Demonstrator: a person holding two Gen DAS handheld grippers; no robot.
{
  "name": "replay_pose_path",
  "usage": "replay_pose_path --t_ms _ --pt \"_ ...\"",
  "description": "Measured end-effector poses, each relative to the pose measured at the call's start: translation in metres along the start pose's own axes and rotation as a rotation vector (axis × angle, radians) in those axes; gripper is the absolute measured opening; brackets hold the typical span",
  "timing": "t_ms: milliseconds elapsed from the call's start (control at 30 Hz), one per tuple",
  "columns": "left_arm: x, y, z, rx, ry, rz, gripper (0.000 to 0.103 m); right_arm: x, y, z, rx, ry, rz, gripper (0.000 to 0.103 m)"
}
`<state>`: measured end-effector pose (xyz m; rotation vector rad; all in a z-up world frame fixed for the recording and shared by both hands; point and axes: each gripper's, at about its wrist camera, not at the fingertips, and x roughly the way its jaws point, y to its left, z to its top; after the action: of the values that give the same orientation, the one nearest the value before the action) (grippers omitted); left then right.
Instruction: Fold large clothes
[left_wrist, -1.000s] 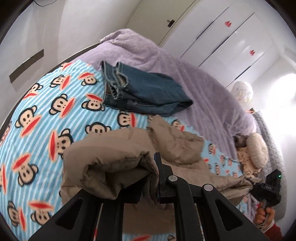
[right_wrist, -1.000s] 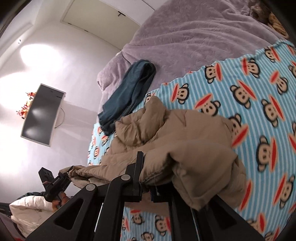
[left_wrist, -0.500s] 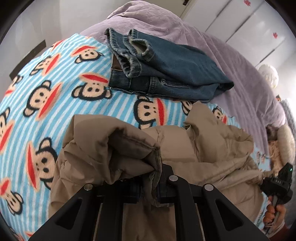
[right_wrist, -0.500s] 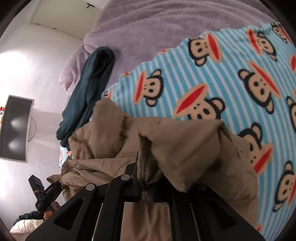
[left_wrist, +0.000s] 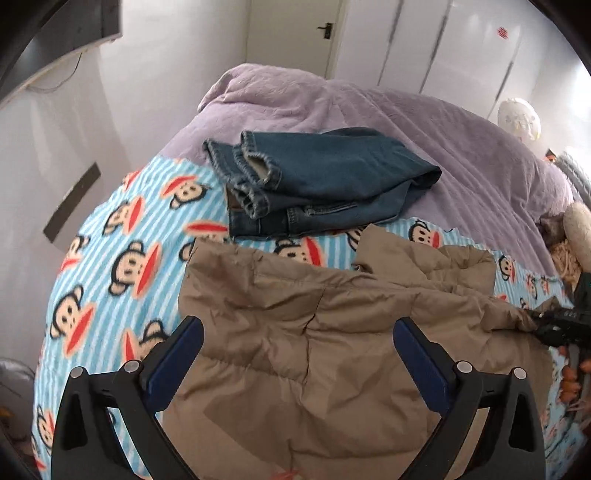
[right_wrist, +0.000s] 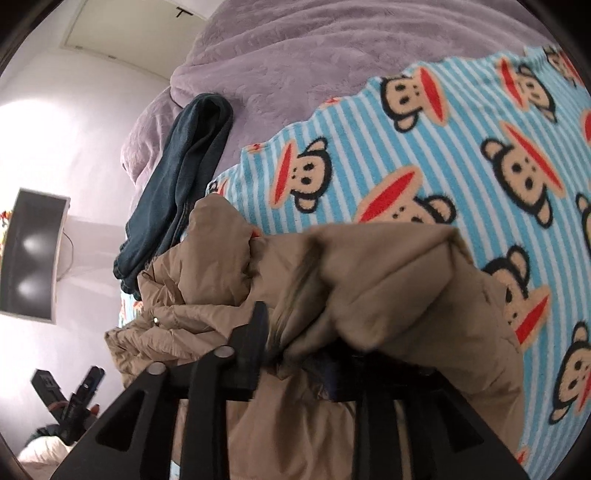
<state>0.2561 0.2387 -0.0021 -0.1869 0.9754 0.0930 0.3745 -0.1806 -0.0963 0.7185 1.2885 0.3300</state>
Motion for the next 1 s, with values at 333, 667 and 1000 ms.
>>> replay_pose_path --t_ms 333,667,1000 --pt "0.055 0.012 0.002 -0.005 0.072 0.094 0.050 -0.038 0.009 -0.005 -0.152 -0.074 -0.114 0.028" --pt "0.124 0.025 -0.001 -0.045 0.130 0.174 0.051 0.019 -0.035 0.013 -0.067 -0.039 -0.249 0.000" --pt "0.148 0.031 0.009 -0.074 0.163 0.202 0.052 0.050 -0.051 0.030 0.029 -0.038 -0.284 0.000"
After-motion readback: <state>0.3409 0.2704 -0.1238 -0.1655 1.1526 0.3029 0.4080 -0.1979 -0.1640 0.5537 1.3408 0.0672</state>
